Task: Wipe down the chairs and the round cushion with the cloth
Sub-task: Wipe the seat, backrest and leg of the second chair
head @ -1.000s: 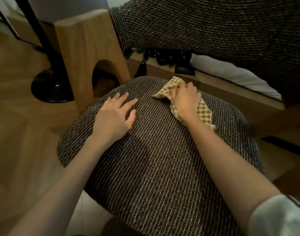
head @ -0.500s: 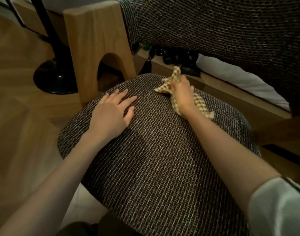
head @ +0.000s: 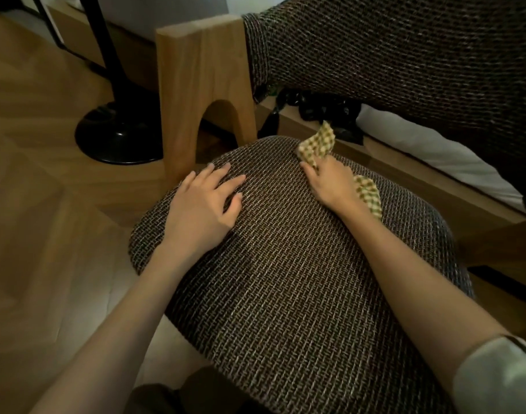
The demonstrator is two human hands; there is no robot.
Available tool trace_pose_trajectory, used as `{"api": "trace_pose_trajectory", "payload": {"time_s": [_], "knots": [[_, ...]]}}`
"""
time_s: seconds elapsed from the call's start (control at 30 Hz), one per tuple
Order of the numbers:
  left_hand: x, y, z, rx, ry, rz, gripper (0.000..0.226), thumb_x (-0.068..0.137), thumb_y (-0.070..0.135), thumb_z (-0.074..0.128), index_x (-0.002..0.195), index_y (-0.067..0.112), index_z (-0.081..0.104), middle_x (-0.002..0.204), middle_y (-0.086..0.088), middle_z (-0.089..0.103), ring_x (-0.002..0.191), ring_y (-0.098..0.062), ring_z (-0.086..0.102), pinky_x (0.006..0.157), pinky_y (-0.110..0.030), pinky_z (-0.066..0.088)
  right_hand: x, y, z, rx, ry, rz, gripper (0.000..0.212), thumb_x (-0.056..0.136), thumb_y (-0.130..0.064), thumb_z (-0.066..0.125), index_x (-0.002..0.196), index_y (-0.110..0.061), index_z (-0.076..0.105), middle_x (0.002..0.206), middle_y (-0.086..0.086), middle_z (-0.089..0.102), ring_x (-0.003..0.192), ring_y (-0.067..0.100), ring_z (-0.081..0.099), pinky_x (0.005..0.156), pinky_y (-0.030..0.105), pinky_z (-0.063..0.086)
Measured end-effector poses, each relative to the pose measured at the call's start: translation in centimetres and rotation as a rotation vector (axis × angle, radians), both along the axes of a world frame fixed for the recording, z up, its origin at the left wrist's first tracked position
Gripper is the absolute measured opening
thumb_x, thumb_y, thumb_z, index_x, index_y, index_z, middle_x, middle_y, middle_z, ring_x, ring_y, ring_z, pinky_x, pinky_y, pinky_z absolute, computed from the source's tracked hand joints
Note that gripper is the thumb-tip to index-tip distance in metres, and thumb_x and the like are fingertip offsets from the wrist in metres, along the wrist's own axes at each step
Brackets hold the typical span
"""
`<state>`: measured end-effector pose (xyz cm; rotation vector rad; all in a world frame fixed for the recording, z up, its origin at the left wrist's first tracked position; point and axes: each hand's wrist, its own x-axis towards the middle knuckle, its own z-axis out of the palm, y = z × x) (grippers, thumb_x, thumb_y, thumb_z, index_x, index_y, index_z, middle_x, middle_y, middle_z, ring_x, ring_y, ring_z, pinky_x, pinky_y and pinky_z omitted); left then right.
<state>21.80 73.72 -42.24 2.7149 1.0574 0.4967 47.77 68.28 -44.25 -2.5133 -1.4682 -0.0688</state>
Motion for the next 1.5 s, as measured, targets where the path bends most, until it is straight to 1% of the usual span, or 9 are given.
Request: {"api": "trace_pose_trajectory", "payload": {"time_s": [0.13,0.3,0.43,0.77,0.87,0.93,1.23,1.37,1.5], "knots": [[0.0,-0.2,-0.2,-0.001,-0.019,0.016,0.042,0.099,0.037,0.039,0.139,0.031,0.046,0.152,0.002,0.036,0.142,-0.018,0.026,0.118,-0.037,0.011,-0.2,2.7,0.6,0.065,0.154,-0.016,0.046,0.101,-0.046,0.030,0.095,-0.012,0.060,0.098,0.004,0.056,0.100,0.023,0.053,0.093,0.040,0.034],[0.2,-0.5,0.0,0.000,-0.035,0.140,0.045,0.097,0.037,0.038,0.140,0.025,0.046,0.150,-0.002,0.039,0.140,-0.021,0.030,0.116,-0.040,0.019,-4.9,5.8,0.9,0.121,0.200,0.303,0.041,0.101,-0.041,0.033,0.114,-0.018,0.064,0.115,0.006,0.061,0.109,0.023,0.051,0.093,0.039,0.034],[0.1,-0.4,0.0,0.012,0.022,0.119,0.048,0.098,0.038,0.036,0.144,0.024,0.041,0.152,-0.004,0.035,0.141,-0.024,0.028,0.117,-0.041,0.018,-5.0,5.6,1.2,0.157,0.111,0.496,0.035,0.102,-0.036,0.036,0.099,-0.015,0.063,0.103,0.005,0.062,0.096,0.019,0.054,0.089,0.041,0.041],[-0.1,-0.5,-0.1,0.030,0.047,0.048,0.046,0.100,0.036,0.036,0.143,0.023,0.042,0.152,-0.010,0.034,0.141,-0.030,0.028,0.117,-0.045,0.017,6.2,-3.2,0.3,-0.057,-0.024,-0.500,0.053,0.099,-0.044,0.035,0.122,-0.001,0.058,0.125,0.019,0.051,0.118,0.035,0.042,0.098,0.045,0.032],[-0.4,-1.2,-0.2,0.040,0.052,0.034,0.045,0.101,0.035,0.036,0.144,0.024,0.041,0.152,-0.009,0.034,0.142,-0.030,0.026,0.117,-0.045,0.014,3.4,-2.3,0.9,0.056,0.149,-0.362,0.047,0.099,-0.046,0.037,0.084,-0.010,0.065,0.104,0.013,0.060,0.100,0.028,0.052,0.095,0.042,0.033],[-1.0,-1.9,-0.3,0.035,0.048,0.050,0.045,0.100,0.036,0.035,0.144,0.027,0.040,0.153,-0.005,0.033,0.143,-0.026,0.023,0.118,-0.044,0.011,-0.9,-1.3,1.5,0.156,0.305,-0.139,0.046,0.099,-0.043,0.039,0.062,-0.019,0.049,0.081,0.001,0.056,0.083,0.020,0.051,0.095,0.040,0.038],[-5.1,-5.3,-0.7,0.021,0.046,0.202,0.057,0.094,0.045,0.017,0.147,0.032,0.032,0.157,0.003,0.025,0.145,-0.020,0.016,0.118,-0.041,0.007,-11.8,-1.4,1.1,0.151,0.151,0.520,0.027,0.101,-0.032,0.039,0.089,-0.019,0.060,0.095,-0.001,0.042,0.092,0.017,0.038,0.081,0.036,0.029],[-5.0,-6.1,-0.8,0.009,0.027,0.211,0.056,0.094,0.045,0.020,0.146,0.031,0.035,0.157,0.002,0.025,0.146,-0.022,0.015,0.118,-0.045,0.005,-6.9,-3.3,1.7,0.060,0.014,0.322,0.025,0.097,-0.036,0.042,0.091,-0.023,0.062,0.097,-0.001,0.045,0.095,0.018,0.043,0.086,0.036,0.029],[-4.0,-6.7,-1.0,0.021,0.074,0.223,0.047,0.099,0.042,0.033,0.145,0.033,0.037,0.157,-0.002,0.025,0.145,-0.032,0.012,0.116,-0.052,0.002,0.4,-7.5,1.6,-0.033,-0.072,-0.219,0.048,0.096,-0.047,0.038,0.115,-0.010,0.063,0.118,0.017,0.054,0.112,0.034,0.045,0.098,0.047,0.030]]}}
